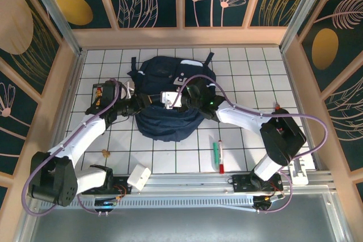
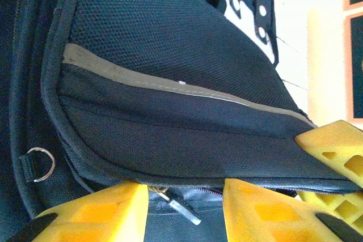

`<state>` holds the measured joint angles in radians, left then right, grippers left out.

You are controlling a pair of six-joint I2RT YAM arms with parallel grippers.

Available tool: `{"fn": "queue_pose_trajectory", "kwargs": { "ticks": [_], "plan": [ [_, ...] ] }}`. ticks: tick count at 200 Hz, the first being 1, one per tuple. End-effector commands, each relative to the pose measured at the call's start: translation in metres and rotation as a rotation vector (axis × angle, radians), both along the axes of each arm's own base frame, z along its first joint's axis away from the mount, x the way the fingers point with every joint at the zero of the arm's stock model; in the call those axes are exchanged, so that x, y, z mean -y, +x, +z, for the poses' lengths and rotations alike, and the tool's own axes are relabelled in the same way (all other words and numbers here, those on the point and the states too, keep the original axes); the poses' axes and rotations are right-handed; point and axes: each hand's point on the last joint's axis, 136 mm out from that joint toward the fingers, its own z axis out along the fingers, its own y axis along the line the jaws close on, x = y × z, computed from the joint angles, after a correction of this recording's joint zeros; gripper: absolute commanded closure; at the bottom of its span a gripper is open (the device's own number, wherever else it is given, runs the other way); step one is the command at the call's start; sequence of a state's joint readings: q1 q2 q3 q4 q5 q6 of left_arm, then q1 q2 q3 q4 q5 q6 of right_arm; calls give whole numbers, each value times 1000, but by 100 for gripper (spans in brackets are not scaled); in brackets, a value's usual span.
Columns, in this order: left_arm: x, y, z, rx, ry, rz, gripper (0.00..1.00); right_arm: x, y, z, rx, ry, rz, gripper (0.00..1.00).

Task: Pack the student bag
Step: Unzip the student bag at the top-center of the table.

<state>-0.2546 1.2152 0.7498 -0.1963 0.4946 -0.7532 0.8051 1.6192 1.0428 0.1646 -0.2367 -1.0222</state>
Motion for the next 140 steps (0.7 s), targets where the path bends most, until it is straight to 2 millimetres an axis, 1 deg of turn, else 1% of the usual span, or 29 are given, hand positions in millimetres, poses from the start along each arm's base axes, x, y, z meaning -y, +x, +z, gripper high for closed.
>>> {"fn": "queue_pose_trajectory", "kwargs": {
  "ticks": [1,32,58,70,87,103,117,125,140],
  "plan": [
    [-4,-3,-9,-44,59,0,62,-17,2,33,71,71,58,100],
    [-2,-14,-16,-65,88,-19,59,-16,8,34,74,72,46,100],
    [-3,-20,-15,-58,94,-11,58,-15,10,35,79,72,40,100],
    [-5,-19,-16,-55,104,3,58,-14,11,35,77,72,37,100],
    [0,-16,-15,-42,78,11,60,-14,10,34,74,73,36,100],
    [6,-13,-4,1,36,28,60,-13,13,34,74,72,23,100],
    [5,-10,1,20,25,44,60,-13,12,34,73,69,24,100],
    [5,-9,-2,14,34,41,59,-13,11,35,72,72,30,100],
    [7,-7,-14,-24,52,27,60,-15,8,36,68,78,45,100]
  ]
}}
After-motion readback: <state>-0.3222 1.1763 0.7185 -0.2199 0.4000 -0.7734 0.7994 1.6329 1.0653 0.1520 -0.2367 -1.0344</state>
